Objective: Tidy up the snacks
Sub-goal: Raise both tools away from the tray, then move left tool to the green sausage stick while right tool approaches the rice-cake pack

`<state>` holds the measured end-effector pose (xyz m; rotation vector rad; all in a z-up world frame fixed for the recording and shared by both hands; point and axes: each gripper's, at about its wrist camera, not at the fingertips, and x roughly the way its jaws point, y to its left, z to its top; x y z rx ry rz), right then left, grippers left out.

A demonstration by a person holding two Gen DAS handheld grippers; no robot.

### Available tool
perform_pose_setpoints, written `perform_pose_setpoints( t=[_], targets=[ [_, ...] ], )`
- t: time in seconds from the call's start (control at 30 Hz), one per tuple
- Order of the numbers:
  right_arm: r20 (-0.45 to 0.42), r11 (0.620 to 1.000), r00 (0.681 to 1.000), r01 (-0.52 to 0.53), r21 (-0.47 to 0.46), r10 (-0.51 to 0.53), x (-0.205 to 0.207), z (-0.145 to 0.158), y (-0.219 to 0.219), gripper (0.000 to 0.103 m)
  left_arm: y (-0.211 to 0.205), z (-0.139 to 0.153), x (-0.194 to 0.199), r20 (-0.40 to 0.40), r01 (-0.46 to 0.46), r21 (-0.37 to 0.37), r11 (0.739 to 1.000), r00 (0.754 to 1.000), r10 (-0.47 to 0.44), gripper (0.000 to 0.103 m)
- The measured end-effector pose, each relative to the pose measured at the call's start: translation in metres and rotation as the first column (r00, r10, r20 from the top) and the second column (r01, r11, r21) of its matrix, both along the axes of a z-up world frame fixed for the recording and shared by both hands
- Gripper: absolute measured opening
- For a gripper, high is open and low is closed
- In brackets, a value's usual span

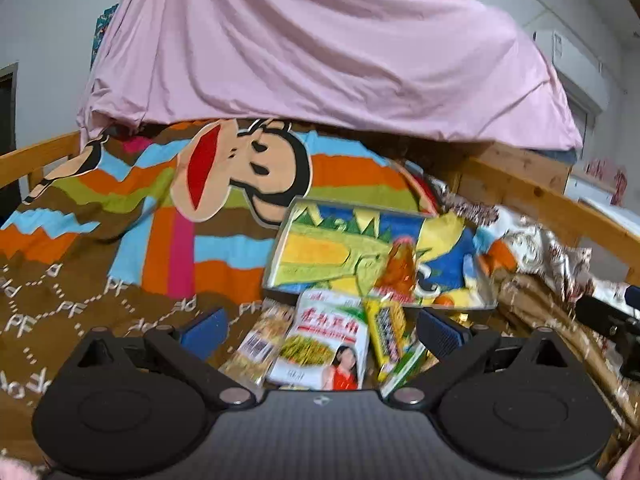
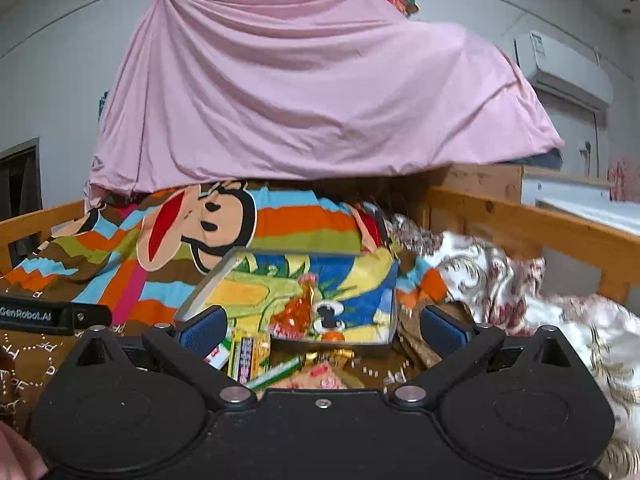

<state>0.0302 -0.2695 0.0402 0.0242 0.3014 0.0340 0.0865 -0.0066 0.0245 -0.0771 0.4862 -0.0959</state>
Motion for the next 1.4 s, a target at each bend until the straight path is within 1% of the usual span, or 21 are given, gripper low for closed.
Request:
perform_pose_setpoints(
  t=[0.1, 0.17, 0.23, 0.3, 0.4, 0.53, 0.6, 0.73, 0.97, 1.07, 1.23, 1.3, 1.4],
  targets=[
    [-0.038, 1.0, 0.999, 0.011, -0.001, -0.011, -0.003, -0.003, 0.002, 0.102, 0.002, -0.004, -0.009, -0.029, -0.006, 0.015, 1.0, 1.0, 0.006, 0.102],
    [-0.086, 1.0, 0.996, 0.015, -0.007, -0.015, -0.002, -0.007, 0.005, 0.102, 0.004, -0.006, -0.014, -0.047, -0.006, 0.022, 1.0, 0.999, 0.007, 0.102],
    [-0.16, 1.0, 0.987, 0.013, -0.023, -0.016, 0.002, -0.013, 0.009, 0.102, 0.005, -0.009, -0.018, -0.064, -0.011, 0.029, 1.0, 0.998, 0.013, 0.102],
    [-0.211, 0.999, 0.977, 0.003, -0.04, -0.012, 0.005, -0.018, 0.014, 0.102, 0.005, -0.011, -0.02, -0.087, -0.018, 0.045, 0.999, 0.996, 0.022, 0.102],
    [-0.259, 0.997, 0.966, -0.024, -0.069, 0.005, 0.009, -0.024, 0.021, 0.102, 0.004, -0.015, -0.022, -0.123, -0.032, 0.068, 0.997, 0.992, 0.04, 0.102],
    [-0.301, 0.994, 0.954, -0.043, -0.096, 0.013, 0.011, -0.03, 0.028, 0.102, 0.005, -0.022, -0.019, -0.184, -0.042, 0.086, 0.995, 0.981, 0.057, 0.102],
    [-0.316, 0.993, 0.949, -0.049, -0.103, 0.014, 0.013, -0.031, 0.03, 0.102, 0.006, -0.024, -0.018, -0.203, -0.047, 0.086, 0.995, 0.977, 0.064, 0.102],
    [-0.335, 0.992, 0.942, -0.055, -0.114, 0.014, 0.017, -0.032, 0.033, 0.102, 0.007, -0.025, -0.013, -0.239, -0.042, 0.082, 0.996, 0.969, 0.06, 0.102],
    [-0.395, 0.99, 0.919, -0.068, -0.125, 0.013, 0.028, -0.04, 0.035, 0.102, 0.012, -0.031, 0.003, -0.328, -0.036, 0.054, 0.998, 0.943, 0.052, 0.102],
    [-0.435, 0.99, 0.9, -0.086, -0.114, 0.028, 0.036, -0.044, 0.035, 0.102, 0.011, -0.032, 0.011, -0.36, -0.011, 0.058, 0.998, 0.933, 0.032, 0.102],
    [-0.489, 0.992, 0.87, -0.108, -0.065, 0.062, 0.05, -0.051, 0.031, 0.102, 0.005, -0.034, 0.028, -0.395, 0.071, 0.086, 0.994, 0.918, -0.031, 0.102],
    [-0.503, 0.992, 0.862, -0.112, -0.059, 0.068, 0.056, -0.054, 0.031, 0.102, 0.001, -0.036, 0.037, -0.413, 0.115, 0.092, 0.989, 0.908, -0.067, 0.102],
    [-0.521, 0.993, 0.85, -0.11, -0.046, 0.07, 0.066, -0.058, 0.028, 0.102, -0.003, -0.041, 0.051, -0.441, 0.156, 0.096, 0.983, 0.892, -0.098, 0.102]
  ],
)
